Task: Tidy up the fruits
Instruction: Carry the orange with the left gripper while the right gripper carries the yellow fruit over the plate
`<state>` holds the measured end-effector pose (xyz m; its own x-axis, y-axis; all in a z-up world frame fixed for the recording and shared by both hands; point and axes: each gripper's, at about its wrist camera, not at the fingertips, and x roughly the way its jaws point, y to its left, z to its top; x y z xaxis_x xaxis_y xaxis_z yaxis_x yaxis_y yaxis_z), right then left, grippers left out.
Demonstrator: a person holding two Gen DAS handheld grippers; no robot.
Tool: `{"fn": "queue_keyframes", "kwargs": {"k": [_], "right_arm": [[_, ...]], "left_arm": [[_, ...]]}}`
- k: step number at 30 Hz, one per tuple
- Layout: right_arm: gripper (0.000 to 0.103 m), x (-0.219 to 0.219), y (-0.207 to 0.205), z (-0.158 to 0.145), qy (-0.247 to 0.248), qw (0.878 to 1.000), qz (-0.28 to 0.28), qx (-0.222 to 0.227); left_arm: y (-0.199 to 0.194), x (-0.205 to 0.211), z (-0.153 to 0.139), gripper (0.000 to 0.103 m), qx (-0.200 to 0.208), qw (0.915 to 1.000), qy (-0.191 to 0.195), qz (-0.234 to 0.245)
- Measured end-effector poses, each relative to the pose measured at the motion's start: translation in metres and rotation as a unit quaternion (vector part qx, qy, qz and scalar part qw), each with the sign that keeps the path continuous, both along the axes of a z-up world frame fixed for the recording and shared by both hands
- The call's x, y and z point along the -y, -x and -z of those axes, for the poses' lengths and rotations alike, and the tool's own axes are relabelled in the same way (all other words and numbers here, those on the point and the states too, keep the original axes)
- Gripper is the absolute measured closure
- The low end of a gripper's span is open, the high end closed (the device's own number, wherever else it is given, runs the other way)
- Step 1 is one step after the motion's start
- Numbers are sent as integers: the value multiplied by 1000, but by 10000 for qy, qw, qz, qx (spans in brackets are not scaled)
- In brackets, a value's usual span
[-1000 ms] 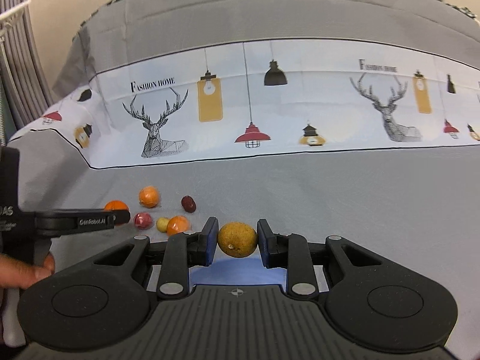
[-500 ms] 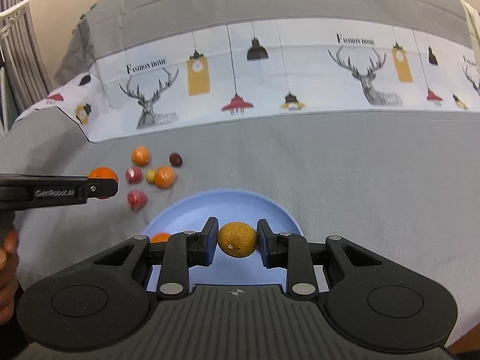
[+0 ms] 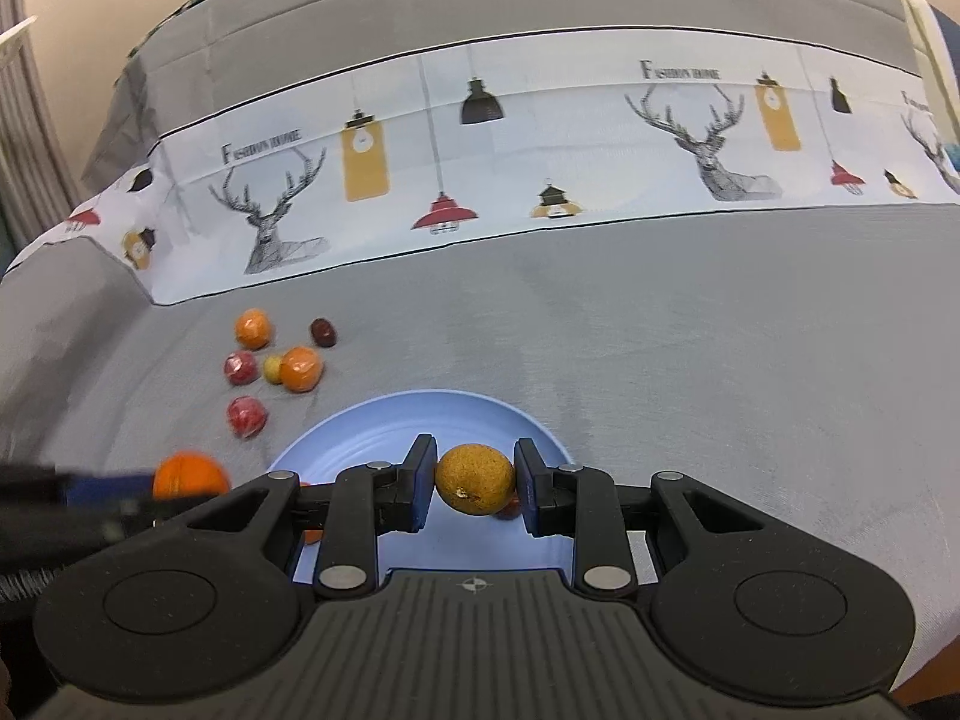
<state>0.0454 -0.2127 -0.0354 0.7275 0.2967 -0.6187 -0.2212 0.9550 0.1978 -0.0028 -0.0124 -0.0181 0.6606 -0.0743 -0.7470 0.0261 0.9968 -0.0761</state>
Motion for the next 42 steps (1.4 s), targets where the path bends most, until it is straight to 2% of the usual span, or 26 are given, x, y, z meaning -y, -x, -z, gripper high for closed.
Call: {"fn": "queue_keyframes", "kwargs": {"k": [3, 6, 9, 13, 16, 24, 42], "right_arm": [[74, 4, -3, 2, -14, 10000, 83, -25], [74, 7, -6, 5, -23, 9998, 169, -95], [74, 4, -9, 8, 14, 9997, 176, -142], [74, -2, -7, 6, 125, 9999, 33, -39], [74, -4, -5, 5, 209, 9998, -56, 38], [74, -3, -9, 12, 331, 9994, 24, -72], [74, -6, -10, 16, 436, 9990, 8, -36]], "left_arm": [[-10, -13, 11, 66, -255, 9991, 259, -202], [-15, -13, 18, 66, -347, 9989, 253, -172], [-14, 3, 20, 66, -275, 9993, 148, 208], [-3, 31, 15, 66, 101, 9965, -205, 801], [0, 41, 21, 66, 98, 9941, -414, 1001], [-7, 33, 26, 66, -34, 9956, -379, 861], [-13, 35, 34, 66, -138, 9948, -361, 944]]}}
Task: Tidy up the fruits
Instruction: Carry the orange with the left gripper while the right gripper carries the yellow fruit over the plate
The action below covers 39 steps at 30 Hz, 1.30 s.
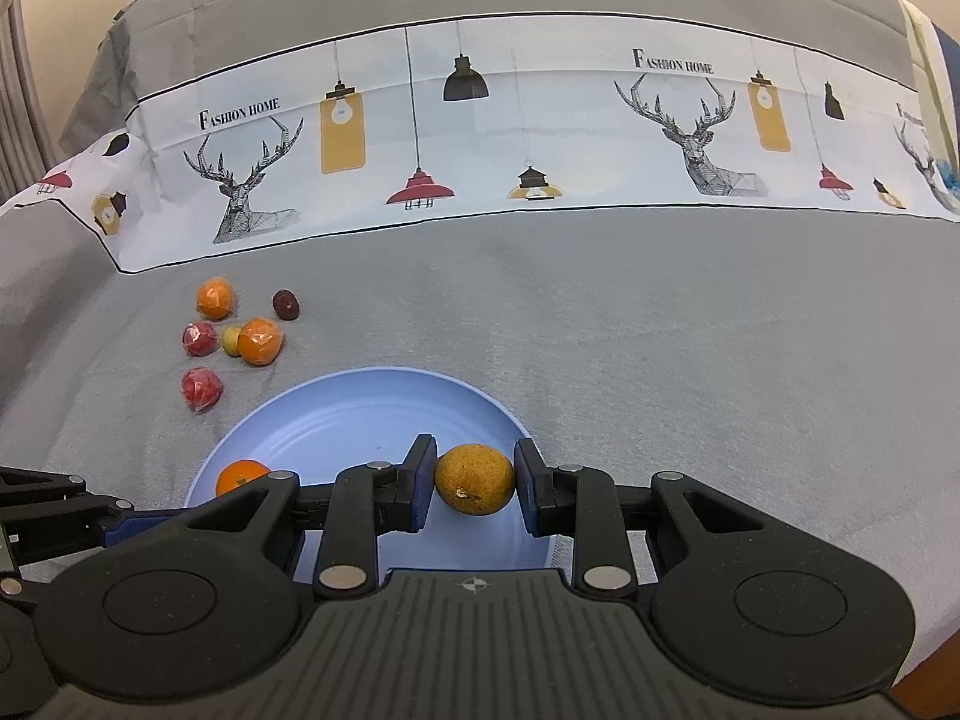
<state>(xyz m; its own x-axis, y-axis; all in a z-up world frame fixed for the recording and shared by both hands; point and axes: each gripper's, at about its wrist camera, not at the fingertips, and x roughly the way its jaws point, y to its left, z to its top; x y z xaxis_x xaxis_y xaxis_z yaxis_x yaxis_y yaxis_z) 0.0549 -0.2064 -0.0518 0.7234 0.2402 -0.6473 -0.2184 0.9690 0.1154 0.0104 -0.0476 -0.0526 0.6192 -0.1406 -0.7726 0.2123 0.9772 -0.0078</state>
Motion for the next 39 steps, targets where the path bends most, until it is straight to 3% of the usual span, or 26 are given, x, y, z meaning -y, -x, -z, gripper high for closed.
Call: {"fn": "queue_keyframes", "kwargs": {"k": [39], "right_arm": [[74, -8, -1, 1, 119, 9998, -107, 95]], "left_arm": [[-1, -1, -3, 66, 29, 9999, 84, -77]]}}
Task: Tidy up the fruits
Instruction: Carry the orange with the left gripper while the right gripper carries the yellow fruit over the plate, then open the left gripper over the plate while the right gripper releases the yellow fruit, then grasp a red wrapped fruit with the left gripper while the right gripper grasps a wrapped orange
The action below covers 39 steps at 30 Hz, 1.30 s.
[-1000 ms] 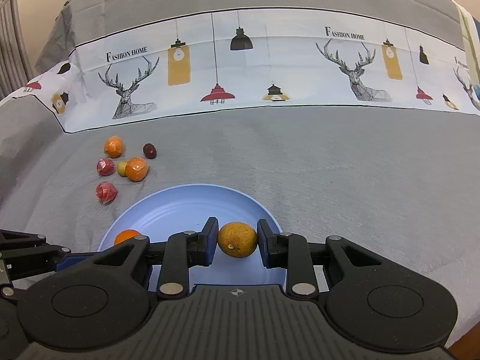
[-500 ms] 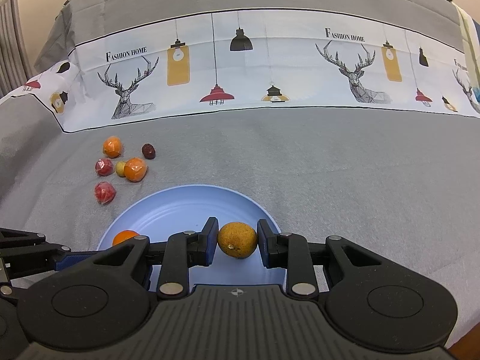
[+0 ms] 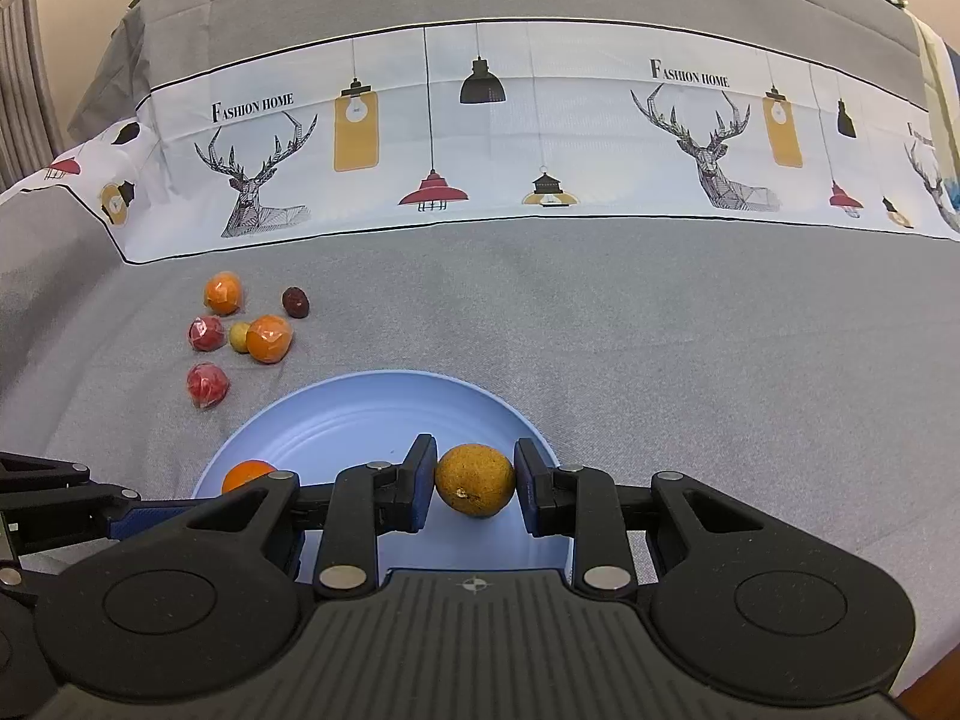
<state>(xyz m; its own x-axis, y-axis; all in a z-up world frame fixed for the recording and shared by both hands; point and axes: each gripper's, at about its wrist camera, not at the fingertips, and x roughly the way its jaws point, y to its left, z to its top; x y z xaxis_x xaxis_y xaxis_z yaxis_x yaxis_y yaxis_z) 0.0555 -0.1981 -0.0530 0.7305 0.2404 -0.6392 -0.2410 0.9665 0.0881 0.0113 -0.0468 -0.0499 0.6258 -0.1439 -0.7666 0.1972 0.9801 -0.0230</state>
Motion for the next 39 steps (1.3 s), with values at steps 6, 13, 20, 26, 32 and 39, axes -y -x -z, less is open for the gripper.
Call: {"fn": "queue_keyframes", "kwargs": {"k": [6, 13, 20, 26, 32, 39], "right_arm": [[74, 0, 0, 0, 1, 10000, 4, 2], [68, 1, -1, 0, 30, 10000, 84, -20], [62, 3, -3, 1, 38, 9997, 228, -28], [62, 3, -3, 2, 76, 9994, 344, -11], [62, 5, -3, 1, 80, 9990, 439, 37], [62, 13, -4, 0, -71, 9980, 619, 78]], "left_arm": [[0, 0, 0, 66, 5, 10000, 5, -4], [-2, 0, 3, 62, -127, 9999, 82, -4], [-3, -5, 2, 55, -91, 9998, 90, -159], [-2, -6, 0, 55, -26, 9998, 77, -196], [-3, -10, -3, 76, 6, 9997, 114, -224], [-3, -14, -23, 90, 450, 9989, -29, -146]]}}
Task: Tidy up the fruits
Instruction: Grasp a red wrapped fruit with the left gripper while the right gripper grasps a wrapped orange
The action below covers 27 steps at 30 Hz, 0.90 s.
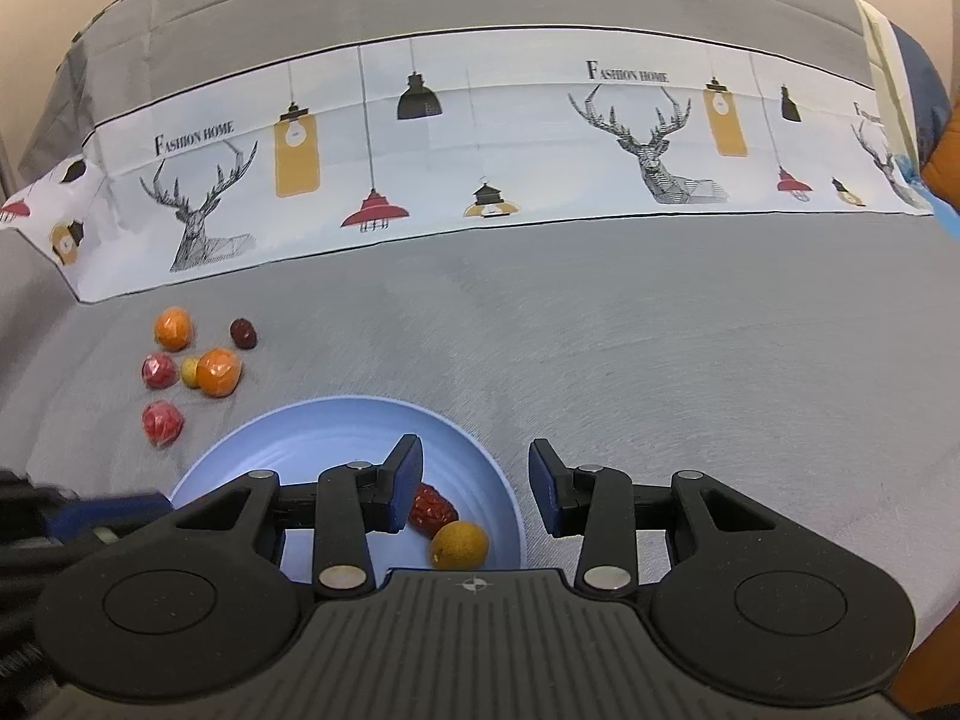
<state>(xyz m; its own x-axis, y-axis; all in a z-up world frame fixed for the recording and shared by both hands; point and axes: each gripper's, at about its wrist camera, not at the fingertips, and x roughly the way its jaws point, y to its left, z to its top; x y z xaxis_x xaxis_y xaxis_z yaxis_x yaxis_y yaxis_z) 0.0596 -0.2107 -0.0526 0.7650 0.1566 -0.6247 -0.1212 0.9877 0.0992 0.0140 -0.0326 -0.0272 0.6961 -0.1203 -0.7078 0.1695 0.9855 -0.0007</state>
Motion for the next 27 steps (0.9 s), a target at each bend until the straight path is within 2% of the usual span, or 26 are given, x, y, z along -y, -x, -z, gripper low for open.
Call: {"fn": "queue_keyframes", "kwargs": {"k": [6, 8, 12, 15, 17, 18, 19, 20, 21, 24, 27], "right_arm": [[62, 5, -2, -1, -149, 9998, 110, 20], [63, 4, -1, -3, -199, 9997, 105, 46], [69, 1, 1, -9, -282, 9995, 13, 137], [75, -4, 3, -14, -336, 9992, -107, 185], [77, -6, 4, -17, -393, 9988, -204, 207], [78, -8, 5, -19, -425, 9985, -252, 224], [79, -9, 5, -20, -451, 9983, -293, 236], [81, -10, 5, -22, -485, 9979, -350, 257], [82, -12, 5, -24, -519, 9975, -405, 276], [82, -20, 3, -30, -638, 9959, -545, 347], [82, -30, -6, -35, -835, 9934, -720, 319]], "left_arm": [[-21, -29, -40, 90, 390, 9989, 170, -182], [-40, -45, -57, 90, 576, 9975, 148, -391], [-76, -89, -78, 90, 792, 9910, 447, -986], [-90, -128, -68, 90, 842, 9822, 732, -1514], [-87, -149, -45, 90, 778, 9767, 799, -1832], [-87, -158, -32, 90, 540, 9752, 804, -1989], [-91, -168, -24, 93, 124, 9709, 912, -2211], [-93, -178, -19, 93, -23, 9637, 1255, -2357], [-95, -186, -19, 93, -29, 9582, 1500, -2438], [-104, -195, -19, 93, 11, 9539, 1476, -2612], [-111, -202, -8, 93, -268, 9436, 1949, -2662]]}}
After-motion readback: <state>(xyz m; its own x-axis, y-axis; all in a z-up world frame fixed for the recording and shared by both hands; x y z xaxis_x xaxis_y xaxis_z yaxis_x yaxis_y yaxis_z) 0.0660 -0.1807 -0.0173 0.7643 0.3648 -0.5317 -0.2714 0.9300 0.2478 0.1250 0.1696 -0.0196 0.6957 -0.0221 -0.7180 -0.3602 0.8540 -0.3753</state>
